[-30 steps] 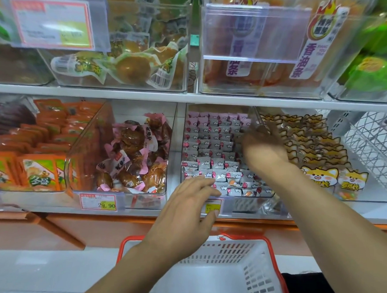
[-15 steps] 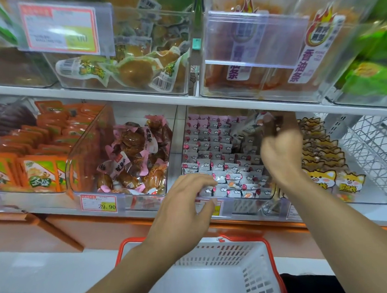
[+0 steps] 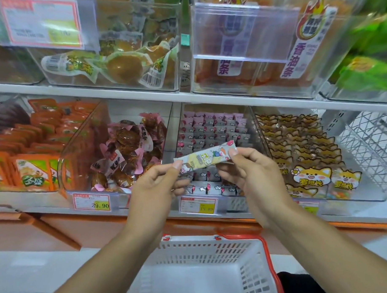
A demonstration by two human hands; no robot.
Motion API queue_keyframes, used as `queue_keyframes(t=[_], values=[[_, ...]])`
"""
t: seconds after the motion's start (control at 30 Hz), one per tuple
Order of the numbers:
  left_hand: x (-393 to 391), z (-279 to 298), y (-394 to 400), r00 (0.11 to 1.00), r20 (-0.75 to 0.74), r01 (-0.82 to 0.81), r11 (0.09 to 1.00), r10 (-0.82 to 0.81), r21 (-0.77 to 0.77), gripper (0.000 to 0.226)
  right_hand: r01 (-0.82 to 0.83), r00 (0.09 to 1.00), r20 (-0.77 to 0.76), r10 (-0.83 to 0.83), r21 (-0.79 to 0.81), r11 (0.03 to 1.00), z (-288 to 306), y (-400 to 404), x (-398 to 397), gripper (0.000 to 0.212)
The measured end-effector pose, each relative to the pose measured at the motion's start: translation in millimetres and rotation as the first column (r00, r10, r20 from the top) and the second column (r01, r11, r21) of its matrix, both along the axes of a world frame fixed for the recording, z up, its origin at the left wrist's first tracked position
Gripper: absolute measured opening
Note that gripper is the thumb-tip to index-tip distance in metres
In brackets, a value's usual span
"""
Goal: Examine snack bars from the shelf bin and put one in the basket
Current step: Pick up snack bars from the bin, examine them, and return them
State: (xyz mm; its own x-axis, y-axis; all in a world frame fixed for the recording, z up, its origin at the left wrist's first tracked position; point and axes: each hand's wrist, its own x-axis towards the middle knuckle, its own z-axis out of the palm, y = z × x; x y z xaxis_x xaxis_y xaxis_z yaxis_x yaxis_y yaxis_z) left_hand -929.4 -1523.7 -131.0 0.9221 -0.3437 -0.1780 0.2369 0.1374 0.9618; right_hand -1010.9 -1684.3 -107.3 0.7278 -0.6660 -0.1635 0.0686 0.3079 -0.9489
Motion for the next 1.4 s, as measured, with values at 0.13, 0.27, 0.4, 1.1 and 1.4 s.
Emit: queue_keyframes(t=[0.13,0.27,0.4,1.1,1.4], values=[[3,-2,-2,0.998,-0.048,-0.035,0.999,0.034,-0.034,0.022,-0.009,0.999,-0.037,0.009,-0.001,1.000,-3,-7,-1,0.017],[1,-1,-3,0.999,-0.008,-0.047,0.998,0.046,-0.034,0.017,-0.042,0.998,-0.051,0.043,0.016,0.999,-6,-12,-2,0.019],[0,2,-1,0.998,0.056,-0.027,1.000,0.027,0.007,0.018,-0.155,0.988,-0.007,0.155,-0.033,0.987,-6,-14,-2,0.025],[-1,2,4,0.994,0.109,0.014,0.999,-0.017,0.034,0.012,-0.280,0.959,-0.057,0.276,-0.084,0.956,0,-12,-2,0.037],[9,-6,6,0.999,0.029,0.026,0.996,-0.028,0.083,0.031,-0.184,0.982,-0.028,0.188,0.107,0.977,4,-15,-2,0.009]])
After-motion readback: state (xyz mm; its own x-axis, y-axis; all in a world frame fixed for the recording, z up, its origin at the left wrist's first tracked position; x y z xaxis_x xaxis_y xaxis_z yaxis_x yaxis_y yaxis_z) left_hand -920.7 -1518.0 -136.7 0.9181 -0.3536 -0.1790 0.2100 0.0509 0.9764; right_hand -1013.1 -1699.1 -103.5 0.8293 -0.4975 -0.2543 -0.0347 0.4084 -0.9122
